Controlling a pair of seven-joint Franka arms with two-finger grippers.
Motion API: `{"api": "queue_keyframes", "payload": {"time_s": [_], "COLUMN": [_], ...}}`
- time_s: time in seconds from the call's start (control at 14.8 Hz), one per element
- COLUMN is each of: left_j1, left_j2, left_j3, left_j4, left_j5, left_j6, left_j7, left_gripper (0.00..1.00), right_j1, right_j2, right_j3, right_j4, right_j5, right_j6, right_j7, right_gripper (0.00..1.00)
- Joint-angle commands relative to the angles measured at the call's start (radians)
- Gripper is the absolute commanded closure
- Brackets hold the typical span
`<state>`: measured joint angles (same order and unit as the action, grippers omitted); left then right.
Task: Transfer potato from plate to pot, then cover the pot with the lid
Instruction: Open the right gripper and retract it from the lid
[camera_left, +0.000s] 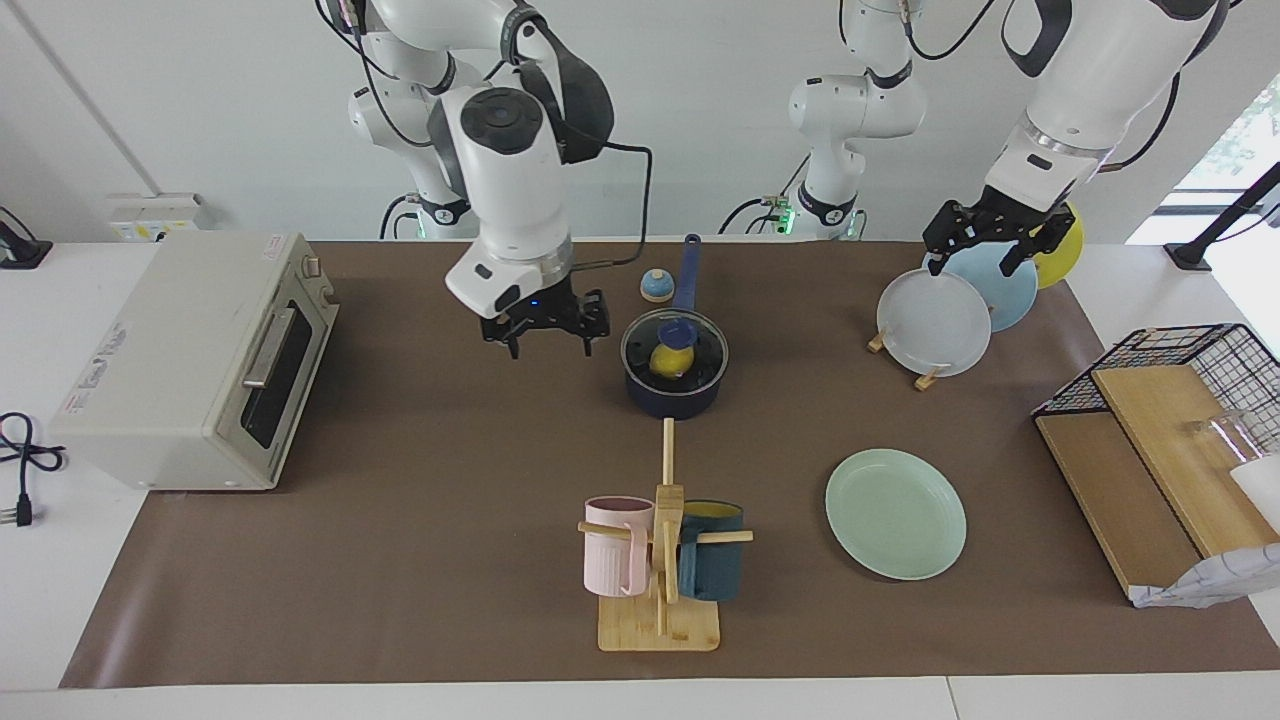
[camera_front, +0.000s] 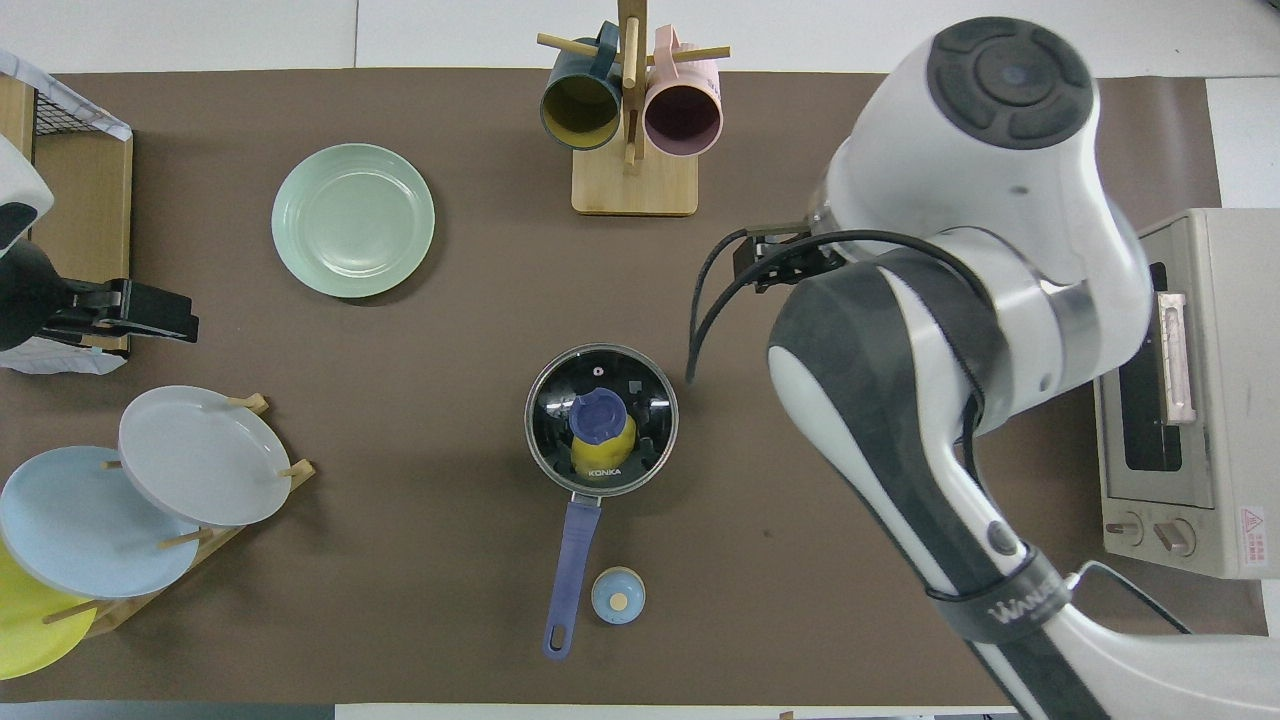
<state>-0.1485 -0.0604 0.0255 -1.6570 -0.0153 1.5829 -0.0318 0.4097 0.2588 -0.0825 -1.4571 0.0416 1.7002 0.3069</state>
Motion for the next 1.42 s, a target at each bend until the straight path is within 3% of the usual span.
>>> {"api": "queue_keyframes", "payload": {"time_s": [0.0, 0.2, 0.61, 1.22, 1.36], "left_j1": [0.004, 0.006, 0.004, 0.004, 0.004], "left_j2": [-0.007, -0.007, -0.007, -0.009, -0.012], "left_j3": [-0.007, -0.007, -0.009, -0.007, -0.009], "left_j4": [-0.004, -0.004, -0.004, -0.006, -0.007], "left_j5": [0.015, 0.015, 0.015, 0.015, 0.015], "left_j6": [0.003, 0.002, -0.008, -0.008, -0.004], "left_j7": [-0.013, -0.011, -0.014, -0.017, -0.017], "left_gripper": [0.0, 0.0, 0.0, 0.0, 0.0], "right_j1": [-0.044, -0.129, -0.176, -0.177, -0.178], "right_j2": [-0.07, -0.116, -0.165, -0.251, -0.285], "right_j3": [-0.087, -0.102, -0.164, -0.166, -0.168], "right_j4": [-0.02, -0.017, -0.019, -0.126, -0.207], "right_j5": [0.004, 0.007, 0.006, -0.012, -0.012], "right_j6": [-0.091, -0.157, -0.25, -0.196, -0.154], "right_j7": [-0.153, -0.242, -0.242, -0.244, -0.242], "right_gripper": [0.0, 0.0, 0.0, 0.0, 0.0]}}
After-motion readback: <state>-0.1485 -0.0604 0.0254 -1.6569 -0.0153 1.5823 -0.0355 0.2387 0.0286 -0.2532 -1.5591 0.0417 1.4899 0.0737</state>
